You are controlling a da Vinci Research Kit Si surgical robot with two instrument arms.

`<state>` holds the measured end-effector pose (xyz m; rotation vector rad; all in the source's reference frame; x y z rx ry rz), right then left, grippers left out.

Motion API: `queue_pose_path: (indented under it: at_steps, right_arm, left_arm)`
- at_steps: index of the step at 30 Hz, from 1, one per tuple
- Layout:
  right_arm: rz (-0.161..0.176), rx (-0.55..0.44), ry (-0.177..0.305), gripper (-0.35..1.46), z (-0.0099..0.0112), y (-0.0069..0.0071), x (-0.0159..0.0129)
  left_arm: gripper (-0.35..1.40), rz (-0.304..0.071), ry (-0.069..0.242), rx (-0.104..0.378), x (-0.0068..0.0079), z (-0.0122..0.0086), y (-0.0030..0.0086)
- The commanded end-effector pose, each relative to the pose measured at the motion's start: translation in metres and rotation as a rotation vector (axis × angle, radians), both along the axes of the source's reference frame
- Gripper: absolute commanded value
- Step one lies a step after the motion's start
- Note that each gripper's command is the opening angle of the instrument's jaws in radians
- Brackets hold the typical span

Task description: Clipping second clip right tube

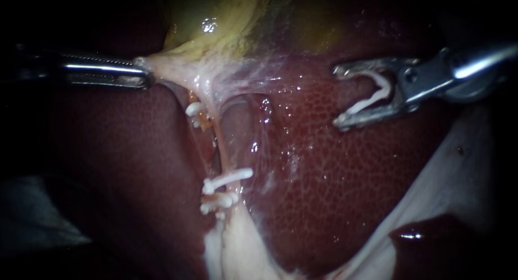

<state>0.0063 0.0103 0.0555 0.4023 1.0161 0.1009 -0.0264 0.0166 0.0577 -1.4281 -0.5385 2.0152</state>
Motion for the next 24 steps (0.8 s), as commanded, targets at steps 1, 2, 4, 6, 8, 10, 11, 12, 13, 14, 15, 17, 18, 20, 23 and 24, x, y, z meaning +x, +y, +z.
queue_pose_path:
  at_steps: [1,2,4,6,8,10,11,12,13,14,15,17,18,20,23,24]
  right_arm:
    - [0.006,0.038,0.013,0.49,0.0005,-0.0007,0.0009]
    - [0.014,0.071,0.022,0.49,0.0009,-0.0011,0.0016]
    - [0.031,0.138,0.048,0.49,0.0016,-0.002,0.0031]
    - [0.041,0.192,0.062,0.49,0.0022,-0.0026,0.0044]
    - [0.045,0.252,0.068,0.49,0.0029,-0.0033,0.0056]
    - [0.045,0.303,0.076,0.48,0.0036,-0.0038,0.0067]
    - [0.044,0.322,0.079,0.47,0.0039,-0.004,0.007]
    - [0.044,0.346,0.08,0.46,0.0042,-0.0041,0.0074]
    - [0.043,0.375,0.084,0.46,0.0046,-0.0043,0.0078]
    - [0.039,0.39,0.091,0.45,0.0049,-0.0044,0.0082]
    - [0.036,0.409,0.094,0.45,0.0053,-0.0046,0.0085]
    - [0.043,0.419,0.088,0.45,0.0062,-0.0048,0.0093]
    - [0.046,0.423,0.085,0.45,0.0066,-0.0049,0.0096]
    - [0.048,0.423,0.082,0.45,0.0076,-0.005,0.0103]
    - [0.054,0.426,0.075,0.46,0.0091,-0.0052,0.0109]
    - [0.054,0.424,0.074,0.46,0.0096,-0.0053,0.0111]
  left_arm:
    - [-0.35,0.0,0.0,0.0,-0.0001,-0.0001,0.0]
    - [-0.35,0.0,0.0,-0.001,-0.0001,-0.0001,-0.0001]
    - [-0.35,-0.001,0.001,-0.001,-0.0002,-0.0002,-0.0001]
    - [-0.35,-0.001,0.001,-0.001,-0.0002,-0.0003,-0.0002]
    - [-0.35,-0.002,0.002,-0.001,-0.0002,-0.0003,-0.0002]
    - [-0.35,-0.002,0.002,-0.001,-0.0003,-0.0003,-0.0003]
    - [-0.35,-0.003,0.002,-0.001,-0.0003,-0.0004,-0.0003]
    - [-0.35,-0.003,0.002,-0.001,-0.0003,-0.0004,-0.0003]
    - [-0.35,-0.005,0.004,-0.002,-0.0003,-0.0004,-0.0003]
    - [-0.35,-0.005,0.004,-0.002,-0.0003,-0.0004,-0.0004]
    - [-0.35,-0.005,0.005,-0.002,-0.0003,-0.0004,-0.0004]
    - [-0.35,-0.006,0.005,-0.002,-0.0004,-0.0005,-0.0004]
    - [-0.35,-0.006,0.005,-0.002,-0.0004,-0.0005,-0.0004]
    - [-0.35,-0.004,0.004,-0.002,-0.0005,-0.0006,-0.0005]
    - [-0.35,-0.005,0.004,-0.002,-0.0005,-0.0006,-0.0006]
    - [-0.35,-0.005,0.004,-0.002,-0.0005,-0.0006,-0.0006]
